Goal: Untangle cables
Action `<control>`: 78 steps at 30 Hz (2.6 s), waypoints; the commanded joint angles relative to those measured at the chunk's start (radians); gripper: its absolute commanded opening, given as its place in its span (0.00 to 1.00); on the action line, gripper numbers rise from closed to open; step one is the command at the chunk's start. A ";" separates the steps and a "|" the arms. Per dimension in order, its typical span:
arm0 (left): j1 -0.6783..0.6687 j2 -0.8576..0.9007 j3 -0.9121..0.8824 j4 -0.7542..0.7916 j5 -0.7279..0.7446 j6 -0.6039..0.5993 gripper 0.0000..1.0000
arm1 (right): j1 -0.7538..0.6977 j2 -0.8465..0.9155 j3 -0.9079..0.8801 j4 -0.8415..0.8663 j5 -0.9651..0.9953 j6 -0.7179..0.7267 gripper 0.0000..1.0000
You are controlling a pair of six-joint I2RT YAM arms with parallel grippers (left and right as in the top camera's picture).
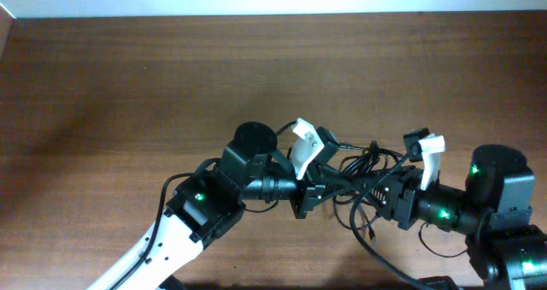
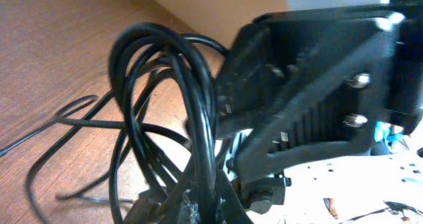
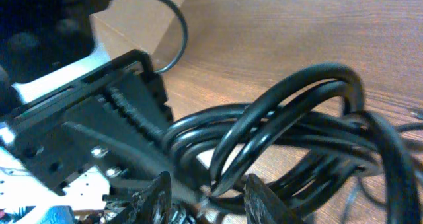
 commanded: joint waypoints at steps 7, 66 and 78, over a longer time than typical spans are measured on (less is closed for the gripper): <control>0.000 -0.004 0.010 0.041 0.139 -0.003 0.00 | -0.002 0.048 0.011 0.000 0.027 -0.014 0.04; 0.003 -0.396 0.010 -0.240 -0.629 -0.034 0.00 | -0.002 0.086 0.011 -0.181 0.750 0.088 0.62; 0.003 -0.365 0.010 -0.328 -1.183 0.135 0.00 | -0.002 0.055 0.011 -0.180 0.686 0.083 0.62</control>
